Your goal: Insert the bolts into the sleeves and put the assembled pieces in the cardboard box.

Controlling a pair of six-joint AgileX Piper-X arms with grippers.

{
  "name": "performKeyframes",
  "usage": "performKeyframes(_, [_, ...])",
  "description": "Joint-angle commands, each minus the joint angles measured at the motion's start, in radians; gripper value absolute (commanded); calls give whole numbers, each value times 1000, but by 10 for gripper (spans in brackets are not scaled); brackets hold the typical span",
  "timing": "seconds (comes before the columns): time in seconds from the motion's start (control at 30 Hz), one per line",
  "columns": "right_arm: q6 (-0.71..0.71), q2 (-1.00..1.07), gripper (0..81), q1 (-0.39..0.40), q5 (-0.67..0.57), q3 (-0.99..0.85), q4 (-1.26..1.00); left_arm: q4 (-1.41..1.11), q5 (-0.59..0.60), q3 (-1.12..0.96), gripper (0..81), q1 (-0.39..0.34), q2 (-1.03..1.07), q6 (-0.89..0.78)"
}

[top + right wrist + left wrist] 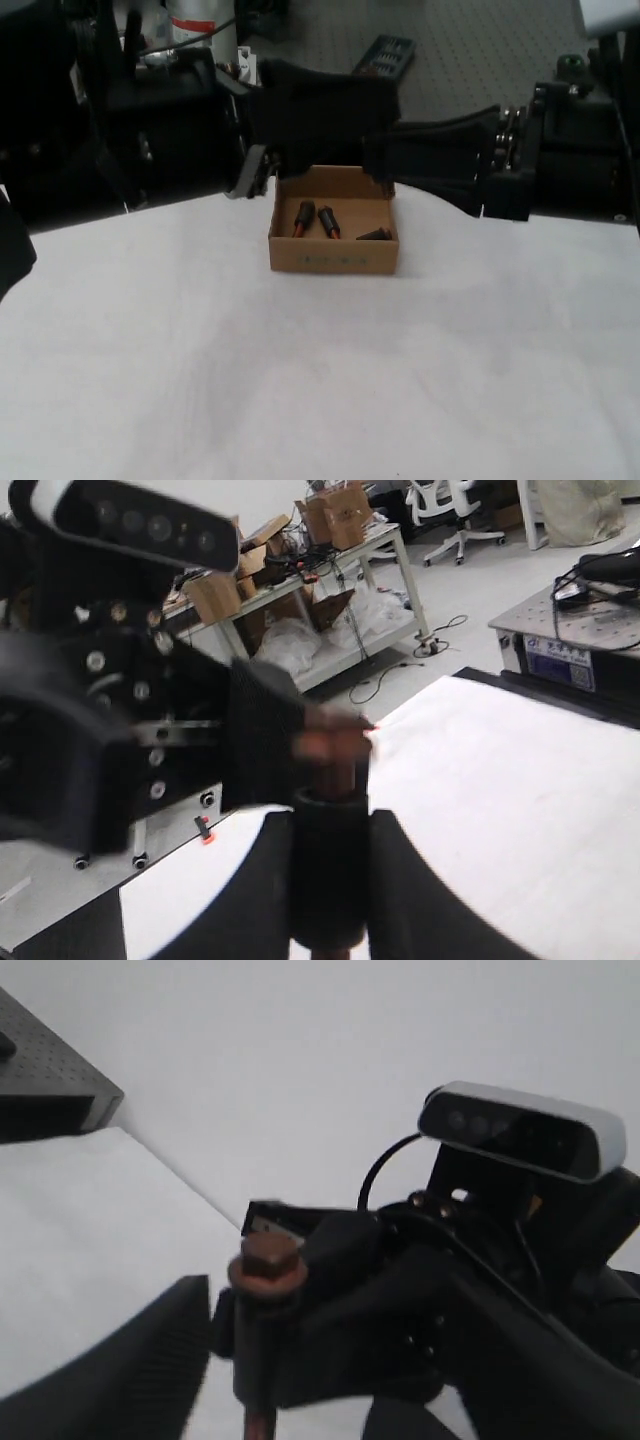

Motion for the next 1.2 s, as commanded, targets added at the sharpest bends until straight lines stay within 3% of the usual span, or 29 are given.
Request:
performKeyframes(0.0, [-8,-9,20,-7,10,-15,-38,-9,18,-3,597,-5,-2,-54])
performKeyframes(0.13, [-8,-9,20,-7,-2,-15,-38,-15,18,-3,557,-5,-2,-65])
performKeyframes(0.4, [-15,-9,20,-25,0,-15,-9,10,8,-3,554,42,-19,-11])
performKeyframes(0.63, [-59,45,20,-72,3,-26,7,336,-13,-3,538,120,-136,181])
performKeyframes(0.8, [-62,189,20,-82,8,-100,13,678,-162,-3,505,120,-295,388])
performKeyframes(0.97, [-84,407,20,-87,72,-249,13,912,-316,-3,505,120,-461,448])
performKeyframes(1.17, [-76,714,20,-109,129,-545,127,1029,-346,-3,505,120,-588,452])
